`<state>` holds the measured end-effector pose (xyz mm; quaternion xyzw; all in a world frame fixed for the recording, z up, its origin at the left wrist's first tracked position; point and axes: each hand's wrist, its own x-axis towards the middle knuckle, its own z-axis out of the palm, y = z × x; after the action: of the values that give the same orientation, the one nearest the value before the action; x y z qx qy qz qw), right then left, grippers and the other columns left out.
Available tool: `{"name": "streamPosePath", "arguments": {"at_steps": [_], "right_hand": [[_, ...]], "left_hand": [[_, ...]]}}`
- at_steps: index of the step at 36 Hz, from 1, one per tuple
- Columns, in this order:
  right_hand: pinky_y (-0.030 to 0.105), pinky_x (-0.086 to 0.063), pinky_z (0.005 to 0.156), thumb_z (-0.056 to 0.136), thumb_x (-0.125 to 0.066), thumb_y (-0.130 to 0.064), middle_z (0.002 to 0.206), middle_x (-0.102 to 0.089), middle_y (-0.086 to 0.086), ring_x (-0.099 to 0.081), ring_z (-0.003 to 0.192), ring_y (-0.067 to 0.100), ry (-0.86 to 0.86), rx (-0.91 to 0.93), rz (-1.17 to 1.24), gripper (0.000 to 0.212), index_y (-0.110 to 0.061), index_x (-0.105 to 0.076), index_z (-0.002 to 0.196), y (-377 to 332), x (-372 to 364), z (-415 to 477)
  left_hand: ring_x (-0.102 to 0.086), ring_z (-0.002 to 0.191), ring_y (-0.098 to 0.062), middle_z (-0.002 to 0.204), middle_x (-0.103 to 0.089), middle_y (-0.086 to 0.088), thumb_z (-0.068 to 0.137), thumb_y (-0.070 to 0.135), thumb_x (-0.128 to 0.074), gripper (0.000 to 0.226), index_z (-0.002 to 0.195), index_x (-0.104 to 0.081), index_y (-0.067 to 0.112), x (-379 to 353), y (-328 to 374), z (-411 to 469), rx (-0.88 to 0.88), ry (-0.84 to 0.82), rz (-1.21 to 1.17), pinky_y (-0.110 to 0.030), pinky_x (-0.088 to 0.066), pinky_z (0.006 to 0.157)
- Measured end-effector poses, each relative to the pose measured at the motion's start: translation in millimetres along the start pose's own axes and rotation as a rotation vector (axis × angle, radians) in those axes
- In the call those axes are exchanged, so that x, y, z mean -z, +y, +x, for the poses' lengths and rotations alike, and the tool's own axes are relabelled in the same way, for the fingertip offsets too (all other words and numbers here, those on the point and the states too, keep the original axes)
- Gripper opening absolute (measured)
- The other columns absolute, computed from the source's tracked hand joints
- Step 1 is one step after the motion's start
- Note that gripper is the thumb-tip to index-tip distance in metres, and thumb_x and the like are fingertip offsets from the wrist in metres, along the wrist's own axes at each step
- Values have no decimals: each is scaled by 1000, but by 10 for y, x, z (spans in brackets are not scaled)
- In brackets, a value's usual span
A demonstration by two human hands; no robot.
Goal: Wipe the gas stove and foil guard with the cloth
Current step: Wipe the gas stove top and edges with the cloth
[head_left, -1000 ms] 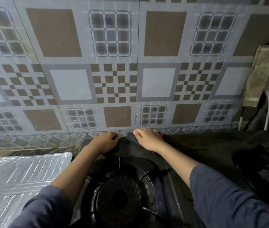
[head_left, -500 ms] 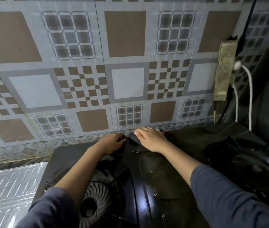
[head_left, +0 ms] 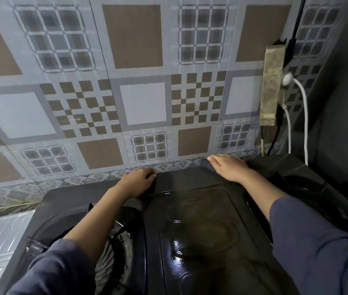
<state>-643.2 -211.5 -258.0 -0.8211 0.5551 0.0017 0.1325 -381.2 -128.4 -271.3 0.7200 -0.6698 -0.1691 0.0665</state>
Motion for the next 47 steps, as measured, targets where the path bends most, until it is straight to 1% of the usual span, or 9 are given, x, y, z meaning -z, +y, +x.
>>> {"name": "streamPosePath", "arguments": {"at_steps": [4,9,15,21,26,30,33,39,47], "right_hand": [[36,-29,108,101,-13,-39,151,-34,0,-35,136,21,12,-75,9,49,-23,-35,142,226,70,9],[37,-26,110,102,-10,-36,153,-29,0,-32,138,23,17,-172,6,48,-24,-29,145,399,106,23],[40,-27,111,100,-11,-38,150,-36,4,-34,136,27,106,-324,62,52,-21,-37,142,468,35,68],[44,-14,115,101,-11,-40,151,-30,10,-23,140,28,166,-495,117,55,-10,-34,141,394,-10,51],[49,-8,117,101,-12,-39,154,-20,10,-14,143,29,127,-582,147,54,-11,-27,144,284,-2,43],[50,-4,117,100,-16,-39,156,-11,11,-5,144,30,84,-669,164,54,-10,-20,146,140,15,56],[51,-2,117,100,-21,-37,156,-10,11,-3,144,31,73,-718,177,54,-10,-18,146,-3,2,62],[54,0,116,100,-23,-35,157,-2,11,2,145,33,102,-718,178,55,-11,-8,148,-353,-115,9],[55,0,115,100,-26,-32,158,2,10,4,145,33,160,-577,181,56,-13,-7,149,-842,-294,-176]], "left_hand": [[-53,114,-29,122,-59,-11,98,36,-34,33,116,-53,17,-7,33,5,9,6,0,-45,-38,100],[-52,114,-28,122,-59,-11,98,35,-35,31,116,-54,17,-7,28,-12,11,13,-15,-43,-38,99],[-53,114,-28,122,-59,-9,98,35,-35,31,116,-54,19,-30,11,-15,13,33,-31,-45,-37,101],[-52,114,-27,122,-59,-7,98,35,-34,31,117,-54,20,-46,-5,-35,-5,42,-50,-45,-35,101],[-51,118,-27,127,-58,-5,98,35,-37,33,124,-52,22,-44,-34,-61,-29,37,-76,-47,-32,105],[-50,121,-27,131,-55,-5,97,36,-37,36,129,-49,22,-36,-61,-85,-49,31,-70,-45,-33,105],[-49,122,-28,134,-53,-6,97,37,-37,39,132,-46,23,-32,-79,-104,-60,30,-56,-44,-33,105],[-42,129,-28,142,-46,-5,96,46,-34,47,138,-38,27,-15,-171,-141,-16,-9,-10,-44,-30,108],[-29,140,-26,153,-29,-3,97,44,-32,51,145,-27,26,82,-228,-250,-4,-70,43,-42,-22,115]]}}
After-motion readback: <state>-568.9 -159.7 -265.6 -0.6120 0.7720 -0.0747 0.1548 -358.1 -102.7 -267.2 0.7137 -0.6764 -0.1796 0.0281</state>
